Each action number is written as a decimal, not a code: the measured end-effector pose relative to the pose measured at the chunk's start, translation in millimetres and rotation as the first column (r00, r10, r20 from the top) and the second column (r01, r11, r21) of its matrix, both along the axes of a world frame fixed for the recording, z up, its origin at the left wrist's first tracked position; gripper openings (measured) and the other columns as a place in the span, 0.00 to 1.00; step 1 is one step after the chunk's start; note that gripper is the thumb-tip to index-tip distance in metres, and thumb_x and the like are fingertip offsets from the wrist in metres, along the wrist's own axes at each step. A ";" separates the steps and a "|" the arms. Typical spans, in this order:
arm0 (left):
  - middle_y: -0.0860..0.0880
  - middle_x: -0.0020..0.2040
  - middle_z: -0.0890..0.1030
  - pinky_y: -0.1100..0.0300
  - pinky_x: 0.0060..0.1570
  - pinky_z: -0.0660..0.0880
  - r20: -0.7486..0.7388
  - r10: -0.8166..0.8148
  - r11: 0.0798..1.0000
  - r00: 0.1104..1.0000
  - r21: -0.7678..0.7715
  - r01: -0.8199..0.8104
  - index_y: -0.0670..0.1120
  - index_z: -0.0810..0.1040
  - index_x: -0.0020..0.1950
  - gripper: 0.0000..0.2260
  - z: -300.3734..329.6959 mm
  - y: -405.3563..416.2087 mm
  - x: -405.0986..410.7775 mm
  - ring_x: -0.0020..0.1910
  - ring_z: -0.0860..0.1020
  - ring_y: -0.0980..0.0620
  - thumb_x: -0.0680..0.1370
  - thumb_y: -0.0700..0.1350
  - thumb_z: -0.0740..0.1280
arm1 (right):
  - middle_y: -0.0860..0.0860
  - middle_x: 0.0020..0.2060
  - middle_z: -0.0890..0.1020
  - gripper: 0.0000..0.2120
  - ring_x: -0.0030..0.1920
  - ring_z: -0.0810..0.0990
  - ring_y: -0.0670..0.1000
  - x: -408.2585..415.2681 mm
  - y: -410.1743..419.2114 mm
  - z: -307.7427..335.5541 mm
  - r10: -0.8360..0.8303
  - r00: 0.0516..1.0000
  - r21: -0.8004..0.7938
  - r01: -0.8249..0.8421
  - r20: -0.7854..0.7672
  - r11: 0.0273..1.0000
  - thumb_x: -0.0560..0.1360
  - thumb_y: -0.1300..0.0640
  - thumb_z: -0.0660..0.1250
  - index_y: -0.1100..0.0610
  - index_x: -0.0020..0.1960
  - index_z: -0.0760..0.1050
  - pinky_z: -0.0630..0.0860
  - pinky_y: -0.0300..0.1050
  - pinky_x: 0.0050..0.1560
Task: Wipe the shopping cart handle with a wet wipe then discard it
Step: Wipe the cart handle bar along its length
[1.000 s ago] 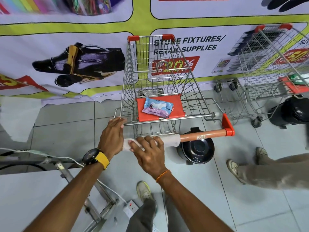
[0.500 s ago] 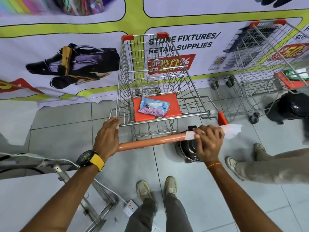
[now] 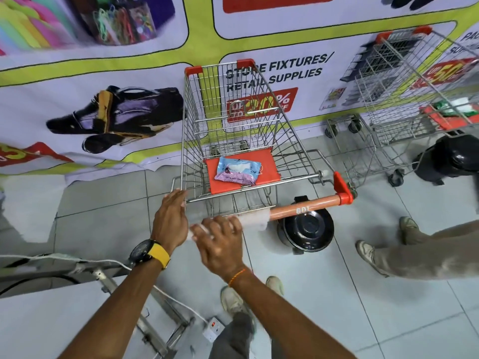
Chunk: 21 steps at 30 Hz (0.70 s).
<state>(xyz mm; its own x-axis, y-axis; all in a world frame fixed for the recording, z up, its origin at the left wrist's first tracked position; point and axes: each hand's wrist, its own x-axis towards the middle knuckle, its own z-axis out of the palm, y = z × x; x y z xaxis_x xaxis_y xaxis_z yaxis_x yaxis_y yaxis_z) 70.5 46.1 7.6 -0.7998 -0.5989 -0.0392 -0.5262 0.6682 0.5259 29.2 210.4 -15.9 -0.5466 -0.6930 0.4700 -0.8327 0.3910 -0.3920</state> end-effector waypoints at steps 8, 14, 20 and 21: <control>0.40 0.68 0.76 0.52 0.70 0.63 -0.012 -0.054 0.998 0.998 -0.040 0.054 0.40 0.73 0.68 0.19 5.5 -5.7 5.0 0.71 0.69 0.41 0.78 0.32 0.58 | 0.49 0.51 0.86 0.11 0.52 0.80 0.55 -56.6 51.0 -6.2 -0.044 0.998 -0.010 0.044 -0.049 0.999 0.75 0.51 0.71 0.48 0.56 0.84 0.68 0.53 0.58; 0.39 0.68 0.75 0.47 0.71 0.65 -0.006 -0.072 0.997 0.997 -0.042 0.072 0.39 0.72 0.69 0.19 7.1 -8.8 3.6 0.71 0.69 0.41 0.78 0.32 0.58 | 0.52 0.44 0.85 0.13 0.47 0.79 0.57 -141.3 131.3 -3.2 -0.208 0.978 -0.055 0.206 -0.035 0.977 0.79 0.54 0.61 0.53 0.50 0.84 0.69 0.58 0.52; 0.39 0.69 0.74 0.49 0.70 0.65 0.010 -0.062 0.997 0.998 -0.045 0.062 0.40 0.71 0.69 0.19 5.4 -5.9 2.4 0.71 0.68 0.42 0.78 0.32 0.59 | 0.55 0.50 0.87 0.11 0.53 0.83 0.58 -195.5 189.7 16.8 -0.233 0.971 -0.039 0.236 0.057 0.971 0.78 0.60 0.63 0.60 0.50 0.85 0.70 0.55 0.62; 0.39 0.69 0.74 0.50 0.70 0.64 0.011 -0.061 0.997 0.998 -0.046 0.061 0.39 0.71 0.69 0.19 5.6 -3.6 1.9 0.72 0.68 0.42 0.78 0.32 0.59 | 0.55 0.52 0.87 0.10 0.57 0.83 0.58 -199.7 194.0 19.0 -0.239 0.966 -0.053 0.245 0.099 0.968 0.78 0.61 0.64 0.60 0.50 0.85 0.72 0.56 0.65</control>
<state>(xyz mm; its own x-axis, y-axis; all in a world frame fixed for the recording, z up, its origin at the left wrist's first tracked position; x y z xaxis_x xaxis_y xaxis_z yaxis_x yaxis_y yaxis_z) 72.4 42.5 13.2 -0.8345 -0.5506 -0.0202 -0.4887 0.7229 0.4885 -170.5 404.3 3.1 -0.7369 -0.5047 0.4497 -0.6760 0.5482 -0.4925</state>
